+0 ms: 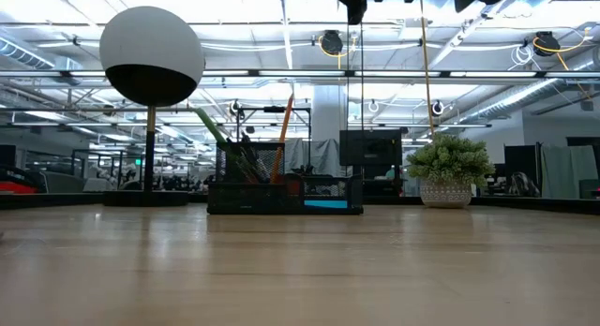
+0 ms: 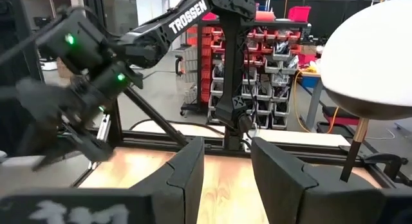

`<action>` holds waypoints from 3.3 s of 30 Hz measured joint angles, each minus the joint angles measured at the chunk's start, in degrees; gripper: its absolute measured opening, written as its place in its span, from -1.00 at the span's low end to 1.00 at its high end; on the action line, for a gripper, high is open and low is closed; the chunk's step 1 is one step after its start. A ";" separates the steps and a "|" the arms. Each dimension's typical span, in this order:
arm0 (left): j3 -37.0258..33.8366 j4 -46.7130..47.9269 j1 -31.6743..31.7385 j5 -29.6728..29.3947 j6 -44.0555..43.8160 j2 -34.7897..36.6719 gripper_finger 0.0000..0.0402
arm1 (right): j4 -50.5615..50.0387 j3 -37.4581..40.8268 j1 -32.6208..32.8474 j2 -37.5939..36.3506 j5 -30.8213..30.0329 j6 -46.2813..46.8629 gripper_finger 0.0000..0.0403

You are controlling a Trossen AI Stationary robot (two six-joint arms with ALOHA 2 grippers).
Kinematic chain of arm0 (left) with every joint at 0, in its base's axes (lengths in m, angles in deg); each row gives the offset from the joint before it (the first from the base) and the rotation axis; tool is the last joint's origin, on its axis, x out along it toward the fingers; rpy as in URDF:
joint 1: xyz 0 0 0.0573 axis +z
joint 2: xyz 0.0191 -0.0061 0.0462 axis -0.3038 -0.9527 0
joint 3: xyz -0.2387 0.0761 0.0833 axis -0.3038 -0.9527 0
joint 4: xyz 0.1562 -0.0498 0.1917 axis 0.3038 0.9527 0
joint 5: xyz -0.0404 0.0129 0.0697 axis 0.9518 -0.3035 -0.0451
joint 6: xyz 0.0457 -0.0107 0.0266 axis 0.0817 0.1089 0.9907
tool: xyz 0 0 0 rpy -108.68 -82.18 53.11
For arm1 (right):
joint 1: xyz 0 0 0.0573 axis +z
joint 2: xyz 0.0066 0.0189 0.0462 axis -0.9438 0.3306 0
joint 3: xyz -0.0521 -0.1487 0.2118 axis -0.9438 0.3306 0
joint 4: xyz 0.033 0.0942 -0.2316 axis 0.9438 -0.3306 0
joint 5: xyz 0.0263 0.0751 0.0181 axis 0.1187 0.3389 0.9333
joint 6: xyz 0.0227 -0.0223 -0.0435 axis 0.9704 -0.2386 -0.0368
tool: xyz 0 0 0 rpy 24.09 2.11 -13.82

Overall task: Pick and place office supplies into organizer
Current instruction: Put the green eraser into the black desk organizer

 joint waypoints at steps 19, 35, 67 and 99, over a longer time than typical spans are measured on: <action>-0.02 10.63 -3.96 -28.04 -25.60 0.01 -0.18 | -14.05 0.00 0.15 -0.01 0.47 -0.31 -0.41; 33.20 58.15 -0.12 -15.34 -52.14 -26.01 -0.17 | -21.11 0.00 0.15 -2.47 0.44 -0.39 -0.41; 35.00 49.32 2.95 -13.76 -49.03 -27.12 -0.17 | -23.22 0.02 1.31 -3.50 0.53 1.09 -0.41; 32.76 49.97 2.48 -13.45 -46.35 -28.07 -0.17 | -24.16 0.02 1.31 -3.45 0.53 1.09 -0.41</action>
